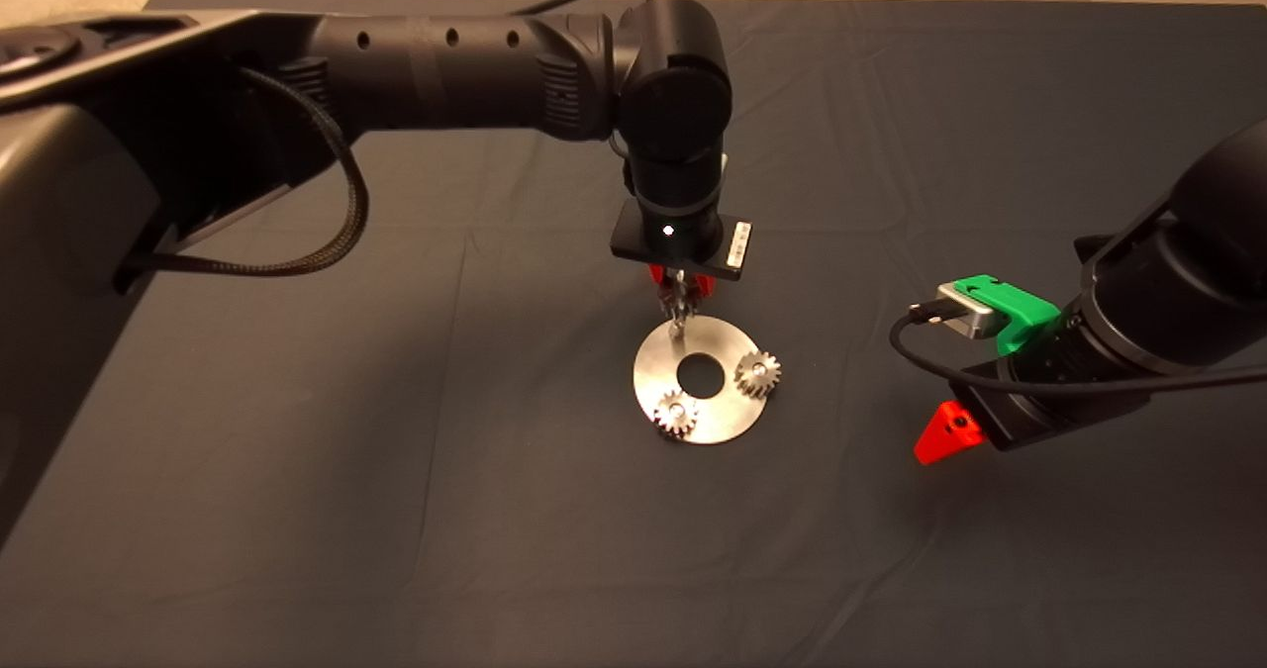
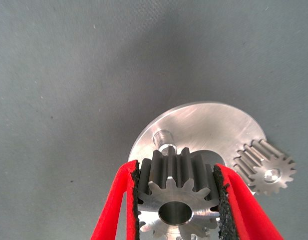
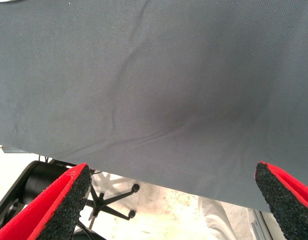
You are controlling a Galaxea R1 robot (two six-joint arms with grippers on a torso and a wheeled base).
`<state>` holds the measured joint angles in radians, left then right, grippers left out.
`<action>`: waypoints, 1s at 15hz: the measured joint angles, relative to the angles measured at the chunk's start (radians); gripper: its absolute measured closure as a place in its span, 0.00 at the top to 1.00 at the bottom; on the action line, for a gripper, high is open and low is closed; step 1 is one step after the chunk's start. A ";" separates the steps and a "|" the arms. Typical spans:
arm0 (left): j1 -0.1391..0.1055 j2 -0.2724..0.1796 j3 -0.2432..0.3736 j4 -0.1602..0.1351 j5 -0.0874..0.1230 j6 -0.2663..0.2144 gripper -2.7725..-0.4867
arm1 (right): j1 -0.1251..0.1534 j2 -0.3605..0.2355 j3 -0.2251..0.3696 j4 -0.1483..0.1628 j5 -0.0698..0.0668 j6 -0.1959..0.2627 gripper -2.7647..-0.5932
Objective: Install three planetary gears onto the carrier pins
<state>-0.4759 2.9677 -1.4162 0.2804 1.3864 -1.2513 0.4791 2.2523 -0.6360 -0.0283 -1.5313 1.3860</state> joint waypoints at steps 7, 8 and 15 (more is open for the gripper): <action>0.015 0.000 0.033 0.001 0.005 -0.027 0.11 | -0.011 0.000 0.000 0.000 0.000 0.000 0.86; 0.013 0.000 0.045 0.000 0.014 -0.045 0.11 | -0.011 0.000 0.000 0.000 0.000 0.000 0.86; -0.046 0.000 0.039 0.003 0.137 -0.054 0.11 | -0.011 0.000 0.000 0.000 0.001 0.000 0.86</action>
<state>-0.5215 2.9672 -1.3772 0.2832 1.5236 -1.3057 0.4678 2.2524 -0.6360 -0.0283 -1.5306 1.3865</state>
